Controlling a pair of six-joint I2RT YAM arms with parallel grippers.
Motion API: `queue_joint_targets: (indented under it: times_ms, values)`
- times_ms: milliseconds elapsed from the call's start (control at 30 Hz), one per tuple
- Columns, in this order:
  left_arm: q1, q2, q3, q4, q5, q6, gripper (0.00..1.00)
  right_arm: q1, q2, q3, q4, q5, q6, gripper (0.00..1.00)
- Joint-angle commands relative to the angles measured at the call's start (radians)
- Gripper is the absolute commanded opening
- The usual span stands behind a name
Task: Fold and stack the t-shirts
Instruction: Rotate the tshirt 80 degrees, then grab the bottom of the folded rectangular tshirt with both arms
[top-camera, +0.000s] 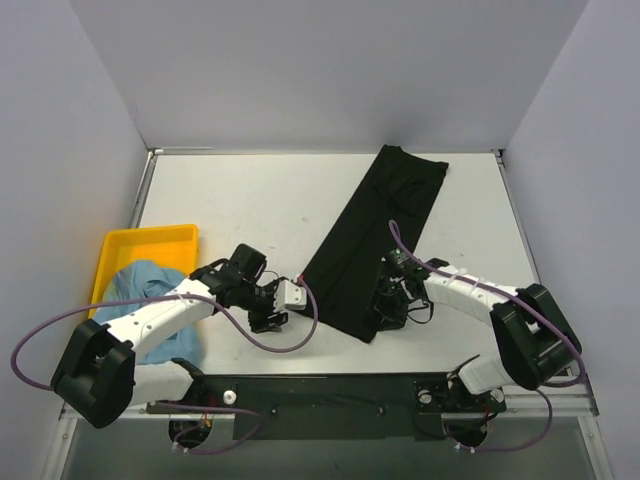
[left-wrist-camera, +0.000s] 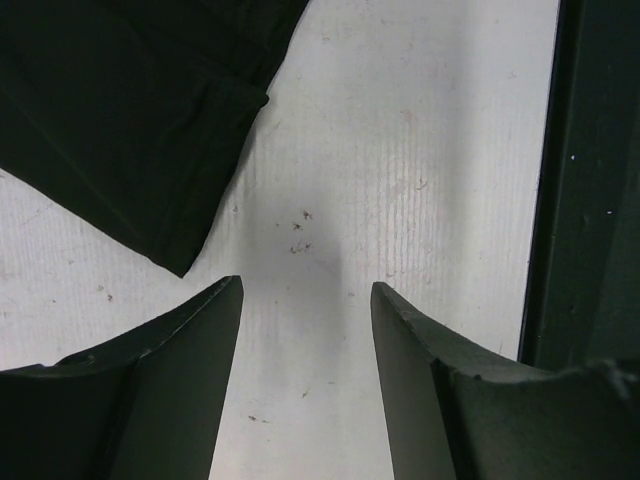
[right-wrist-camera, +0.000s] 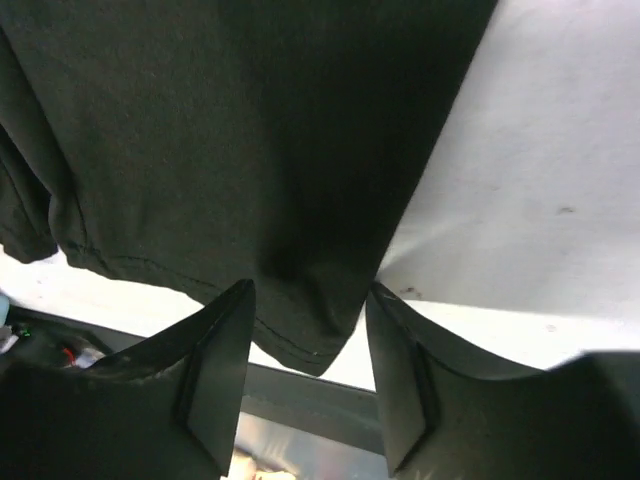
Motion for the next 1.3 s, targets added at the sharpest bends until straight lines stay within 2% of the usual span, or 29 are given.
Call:
queue_joint_targets:
  times_ms: [0, 100, 167, 300, 400, 500, 633, 667, 767, 833, 967, 1167, 1267]
  values:
    - [-0.006, -0.054, -0.024, 0.064, 0.036, -0.052, 0.64, 0.034, 0.067, -0.014, 0.041, -0.030, 0.070, 0.35]
    - [-0.008, -0.076, -0.026, 0.040, 0.027, -0.055, 0.64, 0.031, 0.055, -0.051, 0.073, -0.062, 0.075, 0.07]
    - [-0.009, -0.080, -0.026, 0.027, 0.030, -0.051, 0.64, 0.011, 0.020, -0.076, 0.030, -0.046, 0.061, 0.00]
    - [-0.032, -0.067, 0.000, 0.004, 0.050, -0.040, 0.68, -0.098, -0.139, -0.189, -0.057, -0.024, 0.024, 0.00]
    - [-0.084, -0.024, 0.028, -0.003, 0.053, 0.029, 0.71, -0.194, -0.270, -0.243, -0.134, -0.018, -0.026, 0.00]
    - [-0.166, 0.029, 0.074, -0.015, 0.040, 0.128, 0.75, -0.213, -0.322, -0.267, -0.168, -0.020, -0.059, 0.00]
    - [-0.304, 0.127, 0.141, 0.003, -0.077, 0.211, 0.78, -0.224, -0.356, -0.266, -0.223, -0.014, -0.074, 0.22]
    - [-0.318, 0.159, 0.161, 0.024, -0.101, 0.218, 0.79, -0.225, -0.368, -0.263, -0.249, 0.005, -0.074, 0.33]
    - [-0.348, 0.211, 0.191, 0.032, -0.131, 0.271, 0.78, -0.230, -0.416, -0.254, -0.287, 0.026, -0.077, 0.39]
    - [-0.350, 0.236, 0.192, 0.030, -0.138, 0.317, 0.78, -0.228, -0.417, -0.261, -0.278, -0.015, -0.070, 0.40]
    - [-0.358, 0.277, 0.191, 0.027, -0.164, 0.348, 0.74, -0.224, -0.399, -0.306, -0.225, -0.058, -0.045, 0.41]
    - [-0.394, 0.341, 0.209, 0.103, -0.223, 0.297, 0.59, -0.205, -0.407, -0.312, -0.171, -0.063, -0.008, 0.41]
    - [-0.417, 0.355, 0.226, 0.084, -0.222, 0.285, 0.51, -0.202, -0.371, -0.320, -0.128, -0.067, 0.007, 0.31]
